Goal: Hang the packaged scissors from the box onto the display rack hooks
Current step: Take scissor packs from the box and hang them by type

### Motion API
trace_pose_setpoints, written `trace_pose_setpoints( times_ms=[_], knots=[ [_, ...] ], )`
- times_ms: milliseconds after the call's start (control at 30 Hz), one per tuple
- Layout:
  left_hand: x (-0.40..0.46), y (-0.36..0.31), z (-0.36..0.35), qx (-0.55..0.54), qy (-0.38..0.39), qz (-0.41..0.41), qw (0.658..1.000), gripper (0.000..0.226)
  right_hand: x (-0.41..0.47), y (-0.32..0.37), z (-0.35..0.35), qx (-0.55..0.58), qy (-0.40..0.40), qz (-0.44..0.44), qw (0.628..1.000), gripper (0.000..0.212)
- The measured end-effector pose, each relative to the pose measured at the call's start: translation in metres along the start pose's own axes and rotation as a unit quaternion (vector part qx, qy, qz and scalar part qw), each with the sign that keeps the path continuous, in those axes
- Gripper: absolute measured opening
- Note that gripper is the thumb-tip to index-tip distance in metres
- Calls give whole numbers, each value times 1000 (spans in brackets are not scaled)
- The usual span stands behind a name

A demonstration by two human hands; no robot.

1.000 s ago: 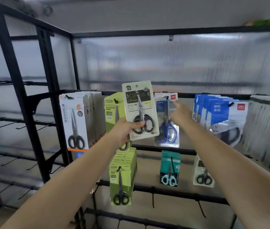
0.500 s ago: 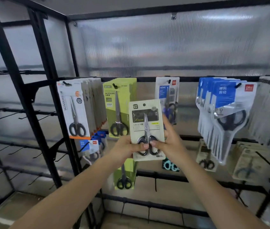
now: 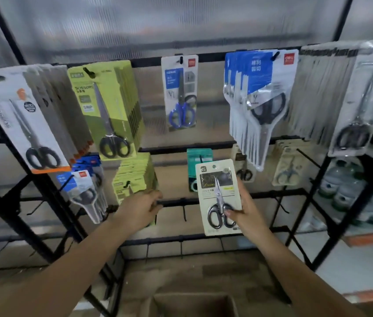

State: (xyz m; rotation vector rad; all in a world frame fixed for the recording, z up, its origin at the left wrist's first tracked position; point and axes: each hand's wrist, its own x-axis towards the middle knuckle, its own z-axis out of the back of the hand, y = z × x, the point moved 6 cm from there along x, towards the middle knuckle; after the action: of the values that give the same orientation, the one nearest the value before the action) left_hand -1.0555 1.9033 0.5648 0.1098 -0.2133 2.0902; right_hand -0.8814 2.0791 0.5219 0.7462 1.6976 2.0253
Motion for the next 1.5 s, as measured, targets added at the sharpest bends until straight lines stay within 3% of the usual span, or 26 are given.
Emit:
trace_pose_setpoints(
  times_ms=[233, 333, 433, 533, 1067, 1233, 1400, 1500],
  knots=[
    [35, -63, -25, -13, 17, -112, 993, 28, -18, -31, 64, -48, -61, -17, 997, 71],
    [48, -81, -27, -17, 21, -130, 991, 27, -12, -37, 92, -66, -83, -5, 994, 77],
    [58, -98, -27, -17, 24, -151, 988, 27, 1, -46, 114, -74, -105, -52, 990, 84],
    [68, -112, -24, -4, 35, -165, 986, 30, 19, -51, 121, -29, -109, -75, 991, 67],
    [93, -131, -12, 39, 27, -129, 990, 26, 60, -48, 129, 7, -156, -116, 981, 72],
    [91, -133, -11, 35, 40, -119, 992, 27, 55, -62, 137, 2, -173, -120, 978, 64],
    [89, -132, -12, 34, 46, -108, 993, 29, 46, -77, 143, 6, -196, -149, 969, 39],
    [88, -132, -12, 40, 47, -108, 992, 30, 47, -73, 143, -53, -179, -141, 972, 63]
  ],
)
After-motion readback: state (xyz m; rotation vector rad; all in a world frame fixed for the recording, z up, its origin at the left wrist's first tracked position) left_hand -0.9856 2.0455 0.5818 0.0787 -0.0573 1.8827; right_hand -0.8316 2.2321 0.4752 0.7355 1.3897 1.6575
